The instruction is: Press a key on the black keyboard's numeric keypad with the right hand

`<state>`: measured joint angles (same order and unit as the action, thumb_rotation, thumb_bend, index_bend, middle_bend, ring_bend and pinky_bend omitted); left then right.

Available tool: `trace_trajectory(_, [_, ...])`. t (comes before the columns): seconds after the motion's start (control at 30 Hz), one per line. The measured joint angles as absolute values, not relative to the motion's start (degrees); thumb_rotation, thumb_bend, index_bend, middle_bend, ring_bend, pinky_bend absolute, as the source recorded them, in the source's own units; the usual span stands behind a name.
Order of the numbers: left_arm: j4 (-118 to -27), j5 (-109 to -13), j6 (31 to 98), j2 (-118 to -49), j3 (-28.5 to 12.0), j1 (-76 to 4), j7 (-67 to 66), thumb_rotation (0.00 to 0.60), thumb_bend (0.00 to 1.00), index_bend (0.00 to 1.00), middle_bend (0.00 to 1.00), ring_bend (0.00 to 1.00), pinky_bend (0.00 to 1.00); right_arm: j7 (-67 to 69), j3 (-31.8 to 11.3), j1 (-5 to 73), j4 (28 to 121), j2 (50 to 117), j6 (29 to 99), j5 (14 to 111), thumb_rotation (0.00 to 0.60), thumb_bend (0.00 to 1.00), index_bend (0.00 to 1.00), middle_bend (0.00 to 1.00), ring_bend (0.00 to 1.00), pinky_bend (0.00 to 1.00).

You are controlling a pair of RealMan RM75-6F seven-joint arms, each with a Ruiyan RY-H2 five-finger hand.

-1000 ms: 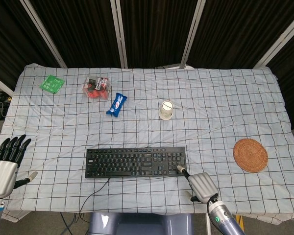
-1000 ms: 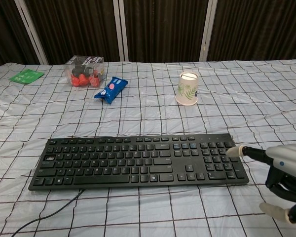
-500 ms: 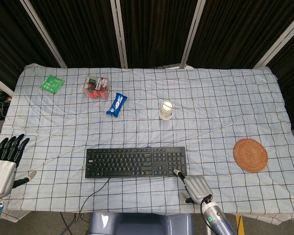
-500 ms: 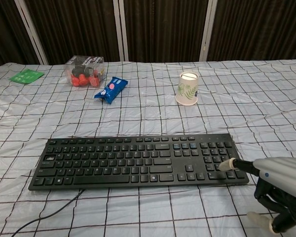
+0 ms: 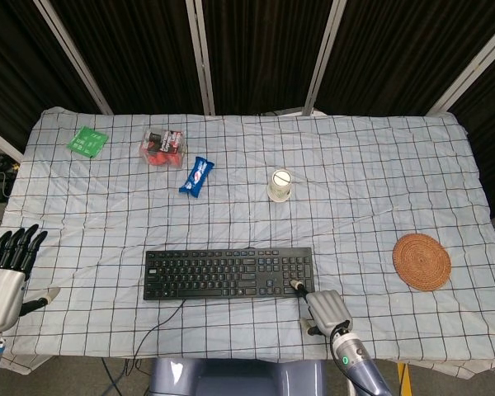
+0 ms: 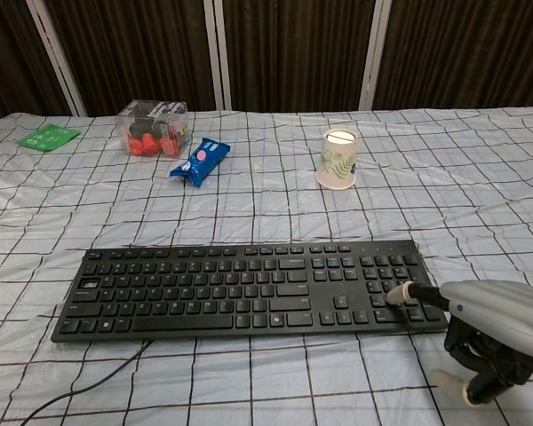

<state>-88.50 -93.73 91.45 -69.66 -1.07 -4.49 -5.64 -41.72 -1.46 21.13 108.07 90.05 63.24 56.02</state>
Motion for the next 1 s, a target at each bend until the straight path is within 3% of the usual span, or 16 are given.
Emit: trace_trajectory(1.0, [-88.9, -93.6, 91.3, -69.5, -1.1, -4.6, -5.3, 0.600, 0.06, 0.00, 0.00, 0.00, 0.00, -42.4, -1.1, 23.5, 109.0, 92.1, 68.1, 55.6, 0.600, 0.40, 0.08, 0.89, 0.84, 0.71])
